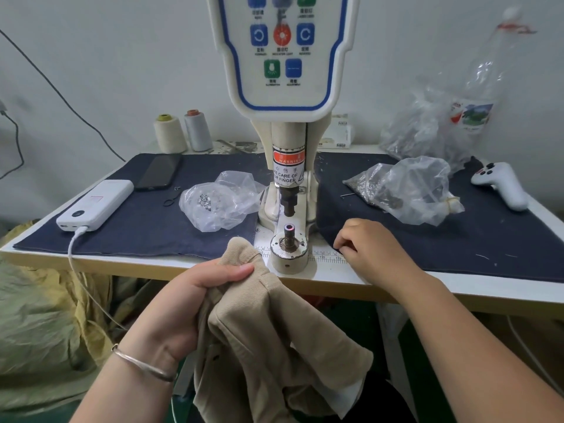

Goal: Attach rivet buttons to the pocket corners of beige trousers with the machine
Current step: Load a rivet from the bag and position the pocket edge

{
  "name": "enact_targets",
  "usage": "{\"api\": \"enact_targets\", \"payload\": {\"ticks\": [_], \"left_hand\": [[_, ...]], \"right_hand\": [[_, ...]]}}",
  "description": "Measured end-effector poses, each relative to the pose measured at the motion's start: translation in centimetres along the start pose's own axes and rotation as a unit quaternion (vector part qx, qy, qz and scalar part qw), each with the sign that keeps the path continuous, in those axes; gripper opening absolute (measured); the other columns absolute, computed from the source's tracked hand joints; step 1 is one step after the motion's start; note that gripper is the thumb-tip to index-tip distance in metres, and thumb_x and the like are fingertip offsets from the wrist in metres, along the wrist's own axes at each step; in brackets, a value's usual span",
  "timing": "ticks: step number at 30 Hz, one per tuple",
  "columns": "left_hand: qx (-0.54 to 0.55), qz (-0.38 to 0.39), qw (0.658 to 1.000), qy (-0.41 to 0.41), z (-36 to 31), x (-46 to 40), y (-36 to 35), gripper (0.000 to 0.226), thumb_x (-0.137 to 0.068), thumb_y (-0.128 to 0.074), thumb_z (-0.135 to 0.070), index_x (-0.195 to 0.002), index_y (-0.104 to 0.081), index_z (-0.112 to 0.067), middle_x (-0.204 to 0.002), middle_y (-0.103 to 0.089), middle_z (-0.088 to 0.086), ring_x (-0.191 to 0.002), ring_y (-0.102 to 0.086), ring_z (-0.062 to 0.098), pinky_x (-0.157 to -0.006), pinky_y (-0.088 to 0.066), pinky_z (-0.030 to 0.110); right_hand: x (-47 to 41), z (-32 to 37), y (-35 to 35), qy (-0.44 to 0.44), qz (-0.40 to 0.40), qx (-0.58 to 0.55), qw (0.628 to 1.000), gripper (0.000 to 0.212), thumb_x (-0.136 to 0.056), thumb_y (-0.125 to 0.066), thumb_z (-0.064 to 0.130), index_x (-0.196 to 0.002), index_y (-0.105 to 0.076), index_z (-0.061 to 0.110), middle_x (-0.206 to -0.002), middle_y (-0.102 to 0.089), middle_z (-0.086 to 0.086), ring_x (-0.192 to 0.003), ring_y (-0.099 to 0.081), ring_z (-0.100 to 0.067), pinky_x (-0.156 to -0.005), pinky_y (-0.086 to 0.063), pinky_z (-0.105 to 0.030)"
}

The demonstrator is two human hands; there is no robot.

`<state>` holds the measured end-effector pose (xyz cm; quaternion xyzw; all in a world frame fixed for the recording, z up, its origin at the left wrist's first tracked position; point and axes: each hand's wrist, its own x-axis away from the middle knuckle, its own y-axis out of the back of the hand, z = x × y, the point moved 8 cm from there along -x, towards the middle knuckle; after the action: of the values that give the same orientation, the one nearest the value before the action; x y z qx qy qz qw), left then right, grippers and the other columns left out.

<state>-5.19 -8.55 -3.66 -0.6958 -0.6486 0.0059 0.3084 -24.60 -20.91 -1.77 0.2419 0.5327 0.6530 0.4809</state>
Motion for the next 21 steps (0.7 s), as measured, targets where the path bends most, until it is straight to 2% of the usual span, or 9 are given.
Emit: {"api": "enact_targets", "payload": {"ticks": [3,6,9,11,13,14,18,21], "left_hand": [[-0.001,0.002,1.0,-0.011,0.0,-0.3,-0.6,0.016,-0.063,-0.075,-0.009,-0.076,-0.077,0.0,-0.078,-0.072,0.02,-0.069,-0.073,0.029,-0.061,-0.06,0.035],[-0.005,0.007,1.0,-0.008,0.2,-0.4,-0.8,0.016,-0.061,-0.076,-0.003,-0.076,-0.077,0.0,-0.079,-0.072,0.02,-0.069,-0.073,0.03,-0.063,-0.061,0.036],[-0.003,0.012,1.0,0.0,0.4,-0.4,-0.8,0.017,-0.065,-0.077,-0.004,-0.081,-0.077,0.001,-0.083,-0.073,0.021,-0.073,-0.073,0.031,-0.067,-0.062,0.037],[0.001,0.014,1.0,0.004,0.5,-0.4,-0.7,0.032,-0.057,-0.086,-0.011,-0.085,-0.077,0.001,-0.087,-0.072,0.023,-0.077,-0.073,0.032,-0.072,-0.06,0.039],[0.0,0.013,1.0,0.008,0.6,-0.4,-0.6,0.046,-0.046,-0.093,-0.014,-0.086,-0.076,0.001,-0.089,-0.071,0.024,-0.078,-0.072,0.033,-0.073,-0.059,0.039],[-0.001,0.012,1.0,0.008,0.6,-0.4,-0.6,0.046,-0.046,-0.092,-0.014,-0.086,-0.076,0.001,-0.088,-0.071,0.024,-0.077,-0.072,0.033,-0.073,-0.059,0.039],[0.003,0.005,1.0,0.006,0.8,-0.4,-0.6,0.023,-0.061,-0.077,-0.006,-0.083,-0.076,0.002,-0.085,-0.071,0.023,-0.074,-0.072,0.032,-0.069,-0.06,0.038],[0.003,0.006,1.0,0.009,0.8,-0.3,-0.6,0.021,-0.062,-0.074,0.0,-0.082,-0.077,0.002,-0.084,-0.071,0.023,-0.073,-0.072,0.032,-0.067,-0.061,0.037]], "right_hand": [[0.1,-0.7,0.2,-0.013,-0.02,-0.035,0.999,0.017,-0.088,-0.06,0.008,-0.09,-0.074,0.017,-0.092,-0.062,0.007,-0.081,-0.056,-0.009,-0.073,-0.048,-0.025],[0.4,-2.1,0.6,-0.053,-0.039,-0.113,0.991,0.013,-0.083,-0.07,0.01,-0.09,-0.072,0.022,-0.08,-0.06,0.013,-0.07,-0.056,-0.004,-0.061,-0.043,-0.011],[1.0,-3.8,1.1,-0.09,-0.054,-0.219,0.97,0.019,-0.08,-0.075,0.01,-0.091,-0.071,0.025,-0.078,-0.066,0.01,-0.069,-0.058,-0.003,-0.06,-0.044,-0.008],[1.4,-4.5,1.3,-0.1,-0.061,-0.253,0.96,0.019,-0.081,-0.075,0.009,-0.09,-0.072,0.026,-0.077,-0.068,0.009,-0.07,-0.059,-0.001,-0.059,-0.045,-0.008],[1.6,-4.4,1.2,-0.095,-0.07,-0.247,0.962,0.017,-0.08,-0.076,0.011,-0.086,-0.073,0.027,-0.076,-0.067,0.01,-0.069,-0.058,-0.001,-0.058,-0.044,-0.009],[1.7,-4.2,1.1,-0.088,-0.075,-0.23,0.966,0.015,-0.078,-0.078,0.014,-0.085,-0.074,0.027,-0.077,-0.066,0.011,-0.069,-0.058,-0.001,-0.058,-0.043,-0.011],[1.5,-3.0,0.6,-0.055,-0.093,-0.11,0.988,0.008,-0.079,-0.078,0.029,-0.086,-0.074,0.029,-0.081,-0.06,0.017,-0.076,-0.056,-0.004,-0.066,-0.047,-0.022],[1.3,-2.9,0.4,-0.046,-0.107,-0.081,0.99,0.006,-0.081,-0.075,0.033,-0.085,-0.074,0.028,-0.081,-0.056,0.019,-0.077,-0.054,-0.004,-0.063,-0.044,-0.02]]}}
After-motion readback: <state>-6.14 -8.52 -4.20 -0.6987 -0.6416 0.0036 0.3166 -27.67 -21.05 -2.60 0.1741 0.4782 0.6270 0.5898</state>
